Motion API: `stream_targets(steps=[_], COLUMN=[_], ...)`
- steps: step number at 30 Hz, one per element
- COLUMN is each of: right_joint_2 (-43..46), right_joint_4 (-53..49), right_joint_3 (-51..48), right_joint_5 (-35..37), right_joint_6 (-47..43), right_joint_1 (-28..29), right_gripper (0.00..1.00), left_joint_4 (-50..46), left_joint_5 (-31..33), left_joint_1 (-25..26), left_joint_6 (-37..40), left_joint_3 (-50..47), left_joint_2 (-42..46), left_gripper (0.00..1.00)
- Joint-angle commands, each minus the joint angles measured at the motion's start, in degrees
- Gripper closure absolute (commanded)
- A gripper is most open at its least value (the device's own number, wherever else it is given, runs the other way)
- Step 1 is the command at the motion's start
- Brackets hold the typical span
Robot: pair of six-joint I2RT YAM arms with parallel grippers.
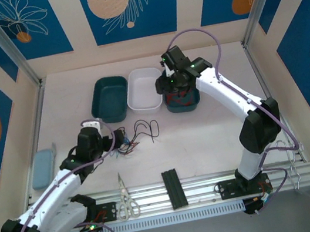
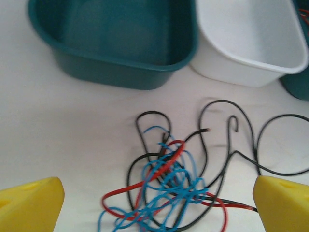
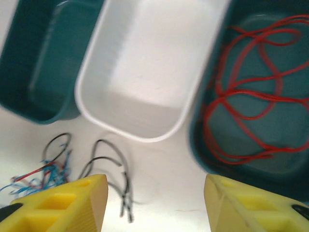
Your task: Untangle the cables
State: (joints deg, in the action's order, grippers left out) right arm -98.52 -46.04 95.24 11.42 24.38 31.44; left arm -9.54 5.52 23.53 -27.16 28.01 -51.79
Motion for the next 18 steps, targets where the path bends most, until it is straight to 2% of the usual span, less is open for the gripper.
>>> stream_targets(steps=[1,9,16,18], right_joint_2=[-0.9,-9.9,-14.0,-13.9], right_joint_4=[2.6,2.5,2.4,2.7], right_joint_3=[0.6,7.5,10.5,10.1], right_joint_5=[-6.6,-10.2,-12.3,-12.4], right_joint_6=[1.1,0.6,0.8,1.0], right_joint_1=[3.3,8.3,9.5,9.5], right_gripper=[0.46,0.47,0.49,0.49], left_joint_4=[-2.0,2.9,5.8,7.3], left_joint_5=[-4.2,-11.2,-13.1,-13.9], left_joint_1=[-3.4,-8.1,-8.5,-8.5], left_joint_6=[-3.4,-9.0,-10.4,-10.8], left_joint_3=[-1.0,-4.7,-5.8,-6.4], left_joint_2=[1.2,0.1,-3.9,-4.9], left_gripper=[0.00,0.00,0.12,0.20])
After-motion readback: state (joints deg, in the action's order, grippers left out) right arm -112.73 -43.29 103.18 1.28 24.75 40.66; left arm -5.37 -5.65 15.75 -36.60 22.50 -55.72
